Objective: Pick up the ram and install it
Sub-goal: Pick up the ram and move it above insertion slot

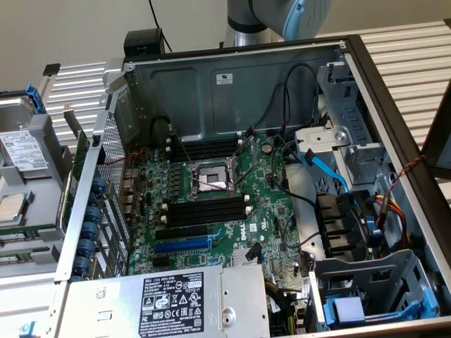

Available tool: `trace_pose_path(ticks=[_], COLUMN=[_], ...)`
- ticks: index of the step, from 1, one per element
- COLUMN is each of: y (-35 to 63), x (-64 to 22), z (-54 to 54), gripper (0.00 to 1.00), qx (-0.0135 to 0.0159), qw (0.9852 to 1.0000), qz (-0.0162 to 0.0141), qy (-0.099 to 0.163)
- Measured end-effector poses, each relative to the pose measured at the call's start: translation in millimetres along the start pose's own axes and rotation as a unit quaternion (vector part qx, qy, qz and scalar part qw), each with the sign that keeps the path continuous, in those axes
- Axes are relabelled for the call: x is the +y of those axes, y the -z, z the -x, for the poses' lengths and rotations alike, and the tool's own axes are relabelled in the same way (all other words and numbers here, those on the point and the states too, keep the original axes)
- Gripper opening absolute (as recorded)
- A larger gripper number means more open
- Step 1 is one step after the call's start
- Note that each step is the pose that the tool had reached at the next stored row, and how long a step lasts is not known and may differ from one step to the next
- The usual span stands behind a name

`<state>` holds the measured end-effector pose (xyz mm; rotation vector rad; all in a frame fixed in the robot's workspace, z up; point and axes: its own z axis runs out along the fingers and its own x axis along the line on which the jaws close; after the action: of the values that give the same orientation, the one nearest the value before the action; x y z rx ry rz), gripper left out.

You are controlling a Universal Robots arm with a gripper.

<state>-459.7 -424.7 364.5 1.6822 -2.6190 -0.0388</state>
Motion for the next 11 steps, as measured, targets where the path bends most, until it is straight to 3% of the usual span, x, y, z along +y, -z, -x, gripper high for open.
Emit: trace_pose_path(ticks=[5,9,11], y=[-0.1,-0.2,-0.2], x=[0.0,0.0,-0.1], z=[0.0,0.0,0.0], gripper=[0.11,0.11,0.11], qx=[-0.0011,-0.0024,-0.0023], qw=[0.999,0.9967,0.9955], qz=[-0.0064,-0.0126,-0.0133], qy=[0.045,0.08,0.094])
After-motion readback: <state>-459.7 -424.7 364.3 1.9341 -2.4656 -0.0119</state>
